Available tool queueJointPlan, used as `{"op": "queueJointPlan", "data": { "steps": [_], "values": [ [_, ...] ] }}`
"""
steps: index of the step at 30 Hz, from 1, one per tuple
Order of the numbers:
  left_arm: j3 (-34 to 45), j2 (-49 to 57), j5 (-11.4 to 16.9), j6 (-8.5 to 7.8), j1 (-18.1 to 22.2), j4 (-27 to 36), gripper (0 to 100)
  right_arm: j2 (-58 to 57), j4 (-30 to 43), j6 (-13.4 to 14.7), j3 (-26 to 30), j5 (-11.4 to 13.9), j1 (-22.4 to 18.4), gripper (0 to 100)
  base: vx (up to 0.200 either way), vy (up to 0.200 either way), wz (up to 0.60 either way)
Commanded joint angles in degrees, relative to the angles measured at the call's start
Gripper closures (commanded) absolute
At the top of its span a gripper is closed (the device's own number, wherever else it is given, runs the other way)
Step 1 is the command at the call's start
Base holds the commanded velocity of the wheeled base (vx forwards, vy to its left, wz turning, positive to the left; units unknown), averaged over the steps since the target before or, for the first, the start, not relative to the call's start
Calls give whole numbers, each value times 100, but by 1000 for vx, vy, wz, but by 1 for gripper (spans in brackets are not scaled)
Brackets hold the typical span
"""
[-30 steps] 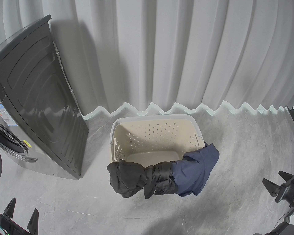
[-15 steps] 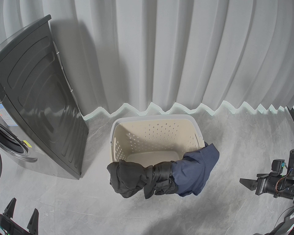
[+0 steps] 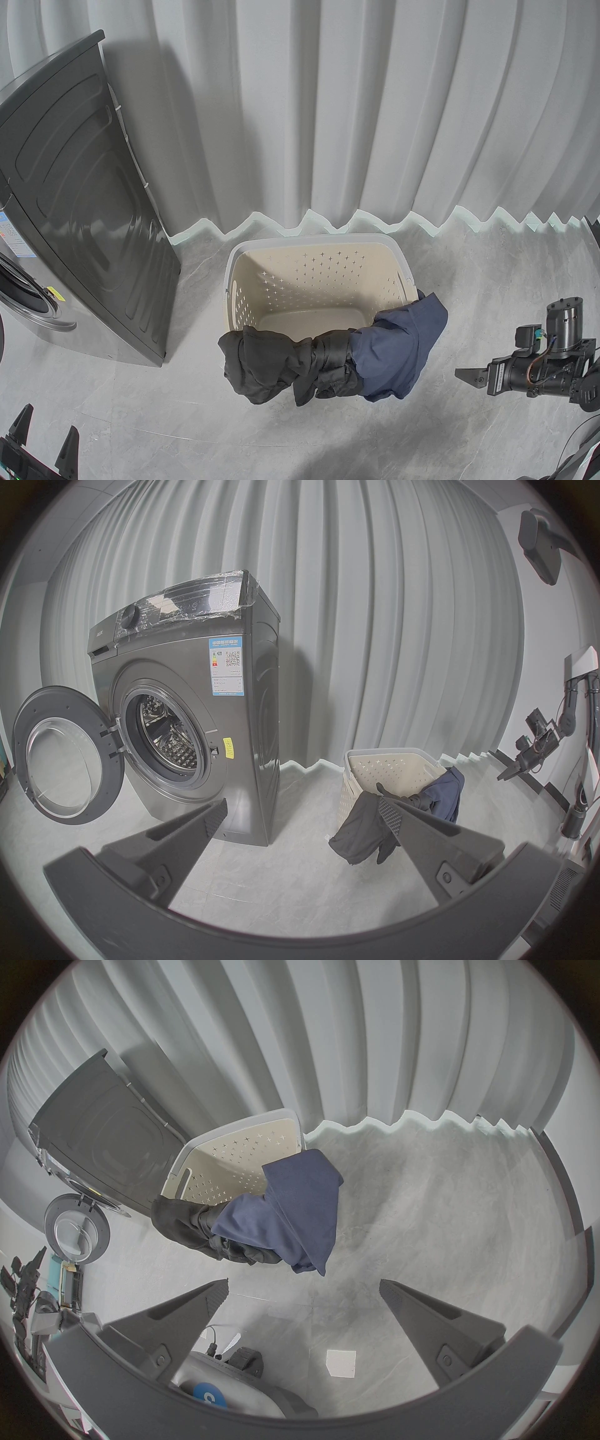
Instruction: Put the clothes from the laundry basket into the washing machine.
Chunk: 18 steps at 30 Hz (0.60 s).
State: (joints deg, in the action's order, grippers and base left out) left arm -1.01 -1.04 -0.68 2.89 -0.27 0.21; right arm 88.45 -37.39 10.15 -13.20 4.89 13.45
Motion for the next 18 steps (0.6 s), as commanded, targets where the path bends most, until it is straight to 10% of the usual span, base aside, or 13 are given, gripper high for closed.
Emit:
{"op": "queueJointPlan", "data": {
  "steps": [1, 18],
  "values": [
    [84, 77, -2, 1, 0, 6, 0, 1007, -418, 22, -271, -14, 176, 0, 0, 0, 0],
    [84, 77, -2, 1, 0, 6, 0, 3055, -2080, -57, -833, 3, 290, 0, 0, 0, 0]
  ]
}}
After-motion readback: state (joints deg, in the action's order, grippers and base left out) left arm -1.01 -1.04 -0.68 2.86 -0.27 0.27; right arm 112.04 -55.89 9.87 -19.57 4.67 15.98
